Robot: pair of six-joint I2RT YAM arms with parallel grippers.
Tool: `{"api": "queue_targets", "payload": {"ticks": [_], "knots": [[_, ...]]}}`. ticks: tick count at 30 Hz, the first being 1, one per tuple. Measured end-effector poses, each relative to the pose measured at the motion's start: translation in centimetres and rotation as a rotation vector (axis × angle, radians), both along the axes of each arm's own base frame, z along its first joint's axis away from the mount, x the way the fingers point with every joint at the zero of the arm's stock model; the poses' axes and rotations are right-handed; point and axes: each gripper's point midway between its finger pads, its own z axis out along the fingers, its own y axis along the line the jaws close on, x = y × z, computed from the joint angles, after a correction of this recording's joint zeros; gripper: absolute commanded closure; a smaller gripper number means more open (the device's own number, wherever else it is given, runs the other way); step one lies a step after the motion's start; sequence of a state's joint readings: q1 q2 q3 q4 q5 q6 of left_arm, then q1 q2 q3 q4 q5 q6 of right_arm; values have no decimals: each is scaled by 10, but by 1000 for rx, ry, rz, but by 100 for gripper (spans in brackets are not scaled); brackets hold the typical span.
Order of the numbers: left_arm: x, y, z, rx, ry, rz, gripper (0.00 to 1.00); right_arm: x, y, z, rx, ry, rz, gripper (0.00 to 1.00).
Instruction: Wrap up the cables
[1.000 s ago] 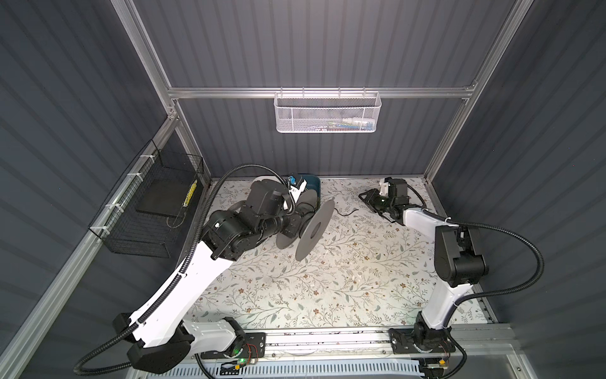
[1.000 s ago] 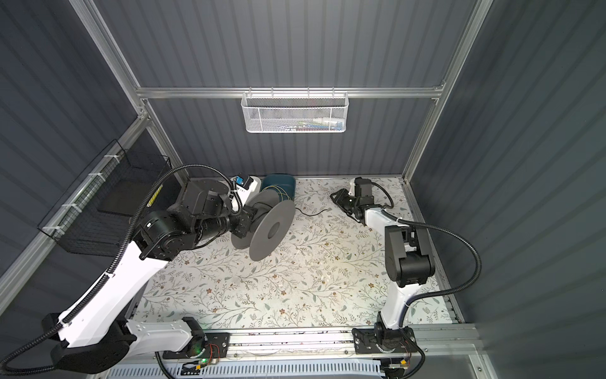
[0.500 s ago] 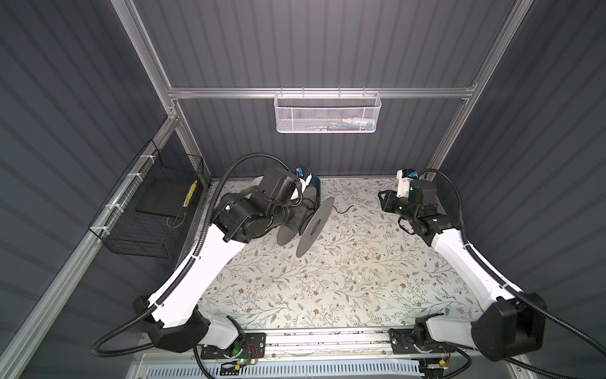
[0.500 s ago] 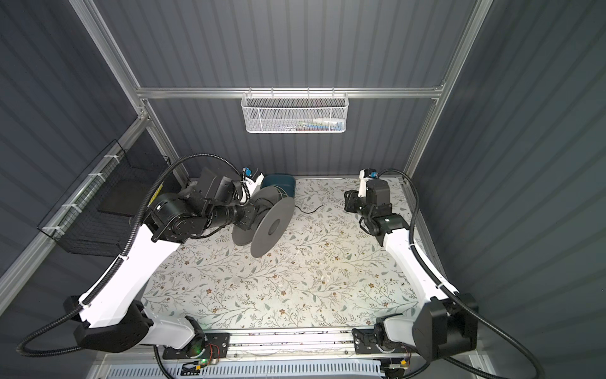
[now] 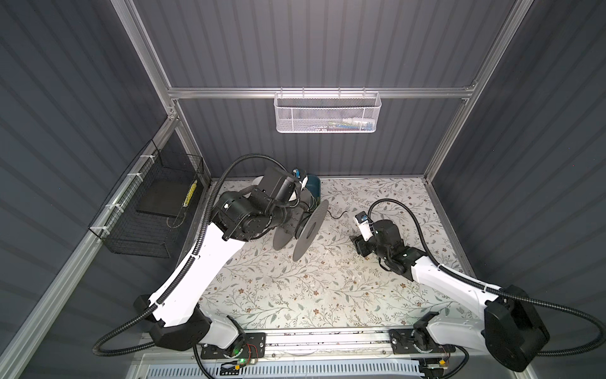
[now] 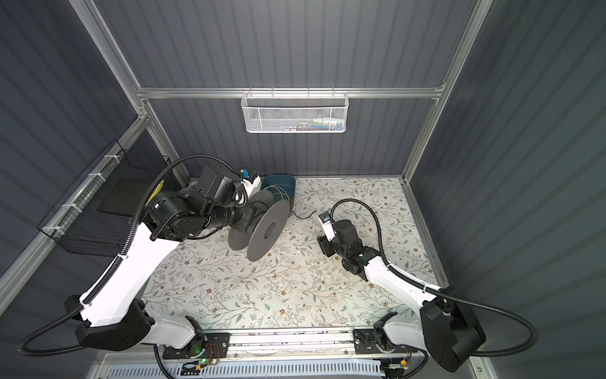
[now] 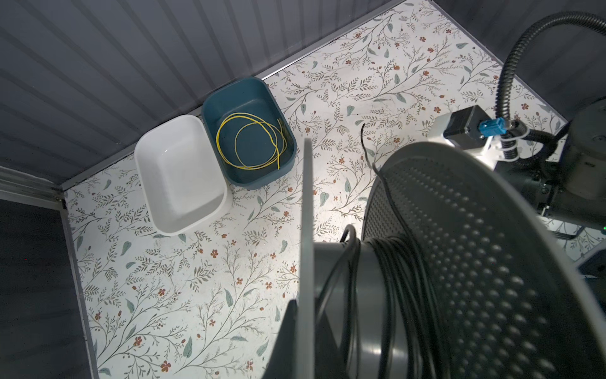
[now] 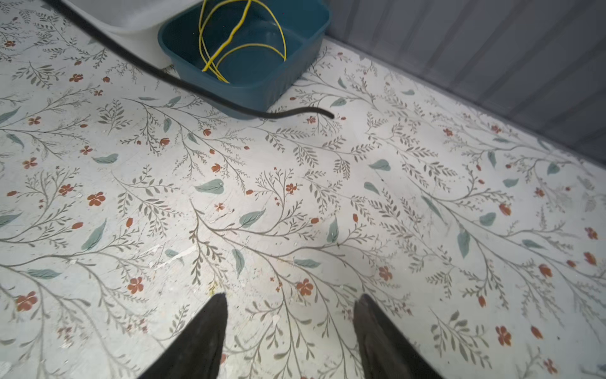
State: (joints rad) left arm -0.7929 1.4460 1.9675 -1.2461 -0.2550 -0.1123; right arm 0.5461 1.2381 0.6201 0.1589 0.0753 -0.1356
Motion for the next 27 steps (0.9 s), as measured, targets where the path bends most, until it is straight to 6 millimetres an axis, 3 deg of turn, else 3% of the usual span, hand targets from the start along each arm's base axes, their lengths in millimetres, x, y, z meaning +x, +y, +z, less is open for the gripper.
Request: {"api": "queue_targets", "payload": {"ticks": [5,12,22,26,27], "knots": [[-4,1,-1,-9,17,-8,100,6,8,-3,-23,-150,46,26],[-12,5,6,-41,14,-23,100,12,35,3,-91,-285,120,26],[-16,3,6,-62,29,-41,100,29,46,35,-169,-471,98,29],[-19,4,1,-58,45,-46,100,30,45,41,-184,-503,94,36],[-19,4,-1,-57,48,-45,100,31,45,42,-188,-509,94,43]]}}
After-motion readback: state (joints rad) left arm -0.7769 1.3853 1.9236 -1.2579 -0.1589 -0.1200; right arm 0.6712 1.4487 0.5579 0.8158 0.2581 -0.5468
